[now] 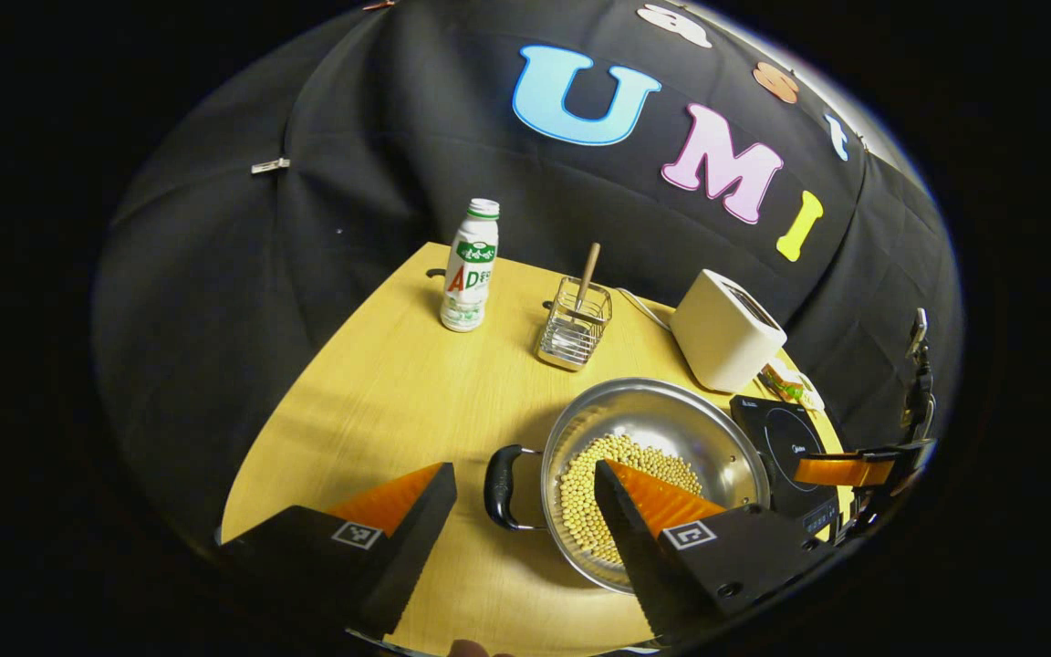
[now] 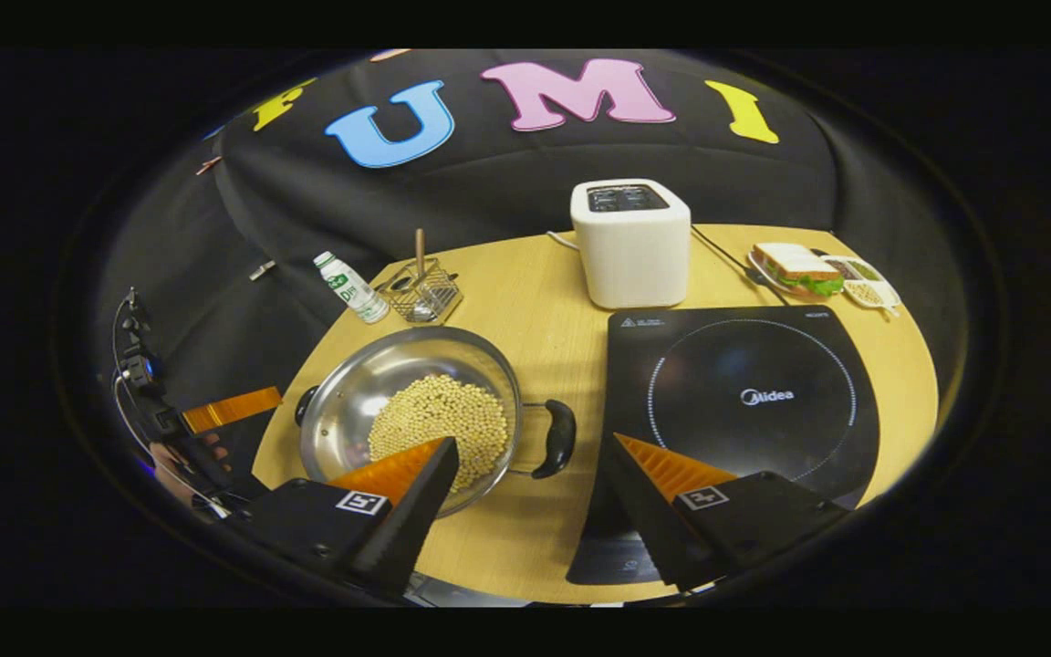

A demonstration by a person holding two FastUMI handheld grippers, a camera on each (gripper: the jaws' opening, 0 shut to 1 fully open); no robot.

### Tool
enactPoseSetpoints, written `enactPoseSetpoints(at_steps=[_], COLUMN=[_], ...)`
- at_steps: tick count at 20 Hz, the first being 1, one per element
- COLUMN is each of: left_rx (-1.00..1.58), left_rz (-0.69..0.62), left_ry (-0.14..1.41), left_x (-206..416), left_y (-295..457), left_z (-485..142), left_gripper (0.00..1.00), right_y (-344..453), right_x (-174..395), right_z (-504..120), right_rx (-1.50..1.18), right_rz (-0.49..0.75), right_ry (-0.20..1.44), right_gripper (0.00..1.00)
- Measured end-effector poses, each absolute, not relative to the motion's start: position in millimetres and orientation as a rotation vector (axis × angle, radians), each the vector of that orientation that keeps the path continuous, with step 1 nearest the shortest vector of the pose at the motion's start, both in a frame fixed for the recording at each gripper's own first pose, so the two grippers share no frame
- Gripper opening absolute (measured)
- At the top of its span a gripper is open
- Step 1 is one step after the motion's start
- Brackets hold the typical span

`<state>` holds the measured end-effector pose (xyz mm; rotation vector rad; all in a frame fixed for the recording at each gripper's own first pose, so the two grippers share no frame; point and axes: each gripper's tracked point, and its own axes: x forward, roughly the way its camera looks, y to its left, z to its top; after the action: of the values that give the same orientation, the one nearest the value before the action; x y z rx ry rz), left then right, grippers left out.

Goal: First push the handle of the pot to place it horizontally, then grasp the pot with both hands and set it on the induction cooktop.

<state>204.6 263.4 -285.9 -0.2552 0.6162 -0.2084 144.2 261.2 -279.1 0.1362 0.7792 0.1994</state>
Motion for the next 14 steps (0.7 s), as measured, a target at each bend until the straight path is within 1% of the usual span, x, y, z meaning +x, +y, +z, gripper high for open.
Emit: enactPoseSetpoints(at_steps=[8, 12, 13, 14], left_rx=[-0.212, -0.218, -0.221, -0.213], left_rz=[-0.29, -0.33, -0.34, -0.352], left_ry=[0.685, 0.72, 0.736, 0.751], left_x=[229, 236, 237, 238], left_y=[243, 236, 234, 233], left_z=[-317, -332, -336, -340], left_gripper=[0.95, 0.96, 0.95, 0.96], right_y=[265, 276, 276, 278], right_x=[168, 171, 171, 171], right_z=[-314, -326, -331, -332], right_rx=[0.187, 0.23, 0.228, 0.221], right_rz=[0.167, 0.18, 0.179, 0.181], right_ry=[0.873, 0.905, 0.921, 0.928], right_gripper=[0.99, 0.99, 0.89, 0.96])
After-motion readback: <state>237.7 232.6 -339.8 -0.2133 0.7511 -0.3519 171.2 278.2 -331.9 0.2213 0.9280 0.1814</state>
